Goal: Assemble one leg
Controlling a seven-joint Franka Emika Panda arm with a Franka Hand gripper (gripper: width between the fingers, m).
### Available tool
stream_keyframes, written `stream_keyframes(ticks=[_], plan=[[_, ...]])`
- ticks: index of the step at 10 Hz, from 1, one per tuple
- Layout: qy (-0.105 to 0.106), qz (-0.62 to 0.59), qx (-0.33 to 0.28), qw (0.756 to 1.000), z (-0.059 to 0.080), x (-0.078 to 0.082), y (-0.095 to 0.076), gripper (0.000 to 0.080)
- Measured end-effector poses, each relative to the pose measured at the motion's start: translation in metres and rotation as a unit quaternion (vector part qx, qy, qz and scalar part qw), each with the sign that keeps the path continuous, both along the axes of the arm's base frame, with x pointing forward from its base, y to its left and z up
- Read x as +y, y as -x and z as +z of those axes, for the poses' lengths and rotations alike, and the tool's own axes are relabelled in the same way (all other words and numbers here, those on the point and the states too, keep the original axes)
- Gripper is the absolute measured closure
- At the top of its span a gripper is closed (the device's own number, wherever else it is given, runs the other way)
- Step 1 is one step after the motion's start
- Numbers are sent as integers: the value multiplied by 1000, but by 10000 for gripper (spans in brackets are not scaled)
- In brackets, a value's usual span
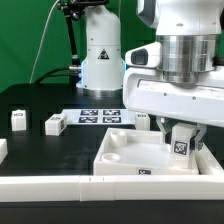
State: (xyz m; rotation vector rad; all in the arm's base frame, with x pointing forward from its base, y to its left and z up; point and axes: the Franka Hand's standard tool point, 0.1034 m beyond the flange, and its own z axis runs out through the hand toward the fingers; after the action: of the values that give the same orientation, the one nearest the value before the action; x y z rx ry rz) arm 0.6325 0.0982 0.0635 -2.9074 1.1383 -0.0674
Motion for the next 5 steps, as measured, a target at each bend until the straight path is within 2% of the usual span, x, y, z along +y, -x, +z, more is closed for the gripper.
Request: stream_keyframes(ticks=[1, 2, 3, 4, 5], plan=[[2, -8, -1, 1000, 0, -2, 0, 387], [1, -4, -1, 1000, -1, -1, 0, 387], [1, -4, -1, 1000, -1, -1, 0, 250], [1, -4, 0, 1000, -1, -1, 0, 181], [1, -4, 0, 1000, -1, -1, 0, 181]])
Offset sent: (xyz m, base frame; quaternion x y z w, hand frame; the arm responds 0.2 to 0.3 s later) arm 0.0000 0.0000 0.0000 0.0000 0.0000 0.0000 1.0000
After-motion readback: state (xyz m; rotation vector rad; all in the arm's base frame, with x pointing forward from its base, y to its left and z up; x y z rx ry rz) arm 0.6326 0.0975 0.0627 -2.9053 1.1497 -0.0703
